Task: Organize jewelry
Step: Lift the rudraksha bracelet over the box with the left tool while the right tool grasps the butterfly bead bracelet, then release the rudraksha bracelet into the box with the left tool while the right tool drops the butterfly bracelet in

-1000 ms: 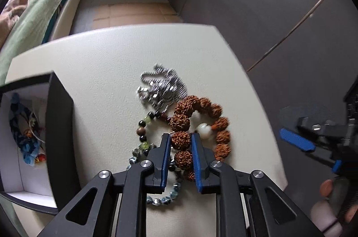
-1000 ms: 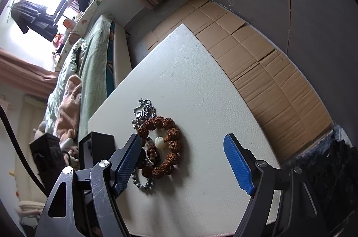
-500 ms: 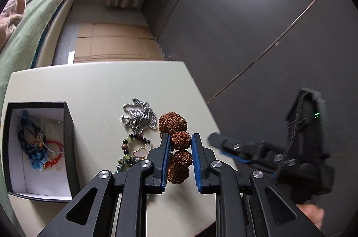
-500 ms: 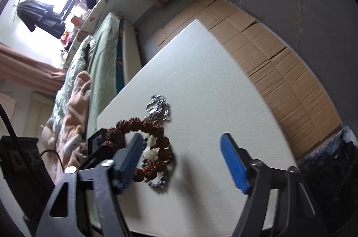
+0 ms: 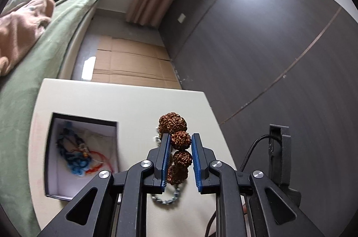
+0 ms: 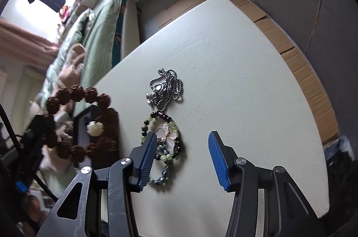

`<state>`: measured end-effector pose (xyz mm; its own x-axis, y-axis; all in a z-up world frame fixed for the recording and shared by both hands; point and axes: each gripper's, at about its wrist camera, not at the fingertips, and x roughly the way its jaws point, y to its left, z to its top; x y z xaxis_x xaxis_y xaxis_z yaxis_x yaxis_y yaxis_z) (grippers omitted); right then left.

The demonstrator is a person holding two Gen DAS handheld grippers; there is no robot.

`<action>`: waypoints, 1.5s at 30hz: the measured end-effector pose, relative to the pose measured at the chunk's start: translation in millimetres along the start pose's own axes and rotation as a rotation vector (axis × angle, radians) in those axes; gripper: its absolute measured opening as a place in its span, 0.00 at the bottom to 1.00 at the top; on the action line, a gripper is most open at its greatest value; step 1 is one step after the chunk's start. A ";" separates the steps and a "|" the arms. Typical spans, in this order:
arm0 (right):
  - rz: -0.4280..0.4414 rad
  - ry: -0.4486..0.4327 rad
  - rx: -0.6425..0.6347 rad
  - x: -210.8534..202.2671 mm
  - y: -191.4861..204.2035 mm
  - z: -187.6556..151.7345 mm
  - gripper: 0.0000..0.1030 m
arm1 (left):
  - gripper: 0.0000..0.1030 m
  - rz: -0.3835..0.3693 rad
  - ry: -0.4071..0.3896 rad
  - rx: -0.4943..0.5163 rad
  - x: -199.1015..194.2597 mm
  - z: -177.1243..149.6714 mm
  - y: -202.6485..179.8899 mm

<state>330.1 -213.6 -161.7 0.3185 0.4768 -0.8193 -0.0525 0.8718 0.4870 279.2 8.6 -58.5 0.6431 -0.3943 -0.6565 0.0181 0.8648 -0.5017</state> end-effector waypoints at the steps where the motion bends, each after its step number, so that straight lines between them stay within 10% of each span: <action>1: -0.016 0.002 -0.019 3.3 3.8 0.6 0.49 | 0.19 0.003 -0.004 -0.010 -1.6 0.8 3.7; 26: -0.254 0.036 -0.264 39.4 52.6 -9.0 0.37 | 0.19 0.045 -0.072 -0.143 -28.1 11.5 50.5; 28: -0.254 0.040 -0.267 39.4 51.7 -9.6 0.24 | 0.19 0.046 -0.071 -0.145 -28.5 12.2 50.9; 45: -0.013 -0.060 -0.120 -9.9 33.2 2.0 0.24 | 0.19 0.115 -0.058 -0.143 -51.9 10.9 67.3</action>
<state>327.1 -189.6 -136.8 0.3759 0.4607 -0.8040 -0.1596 0.8869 0.4336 255.4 90.6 -52.1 0.6776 -0.2737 -0.6825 -0.1645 0.8482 -0.5035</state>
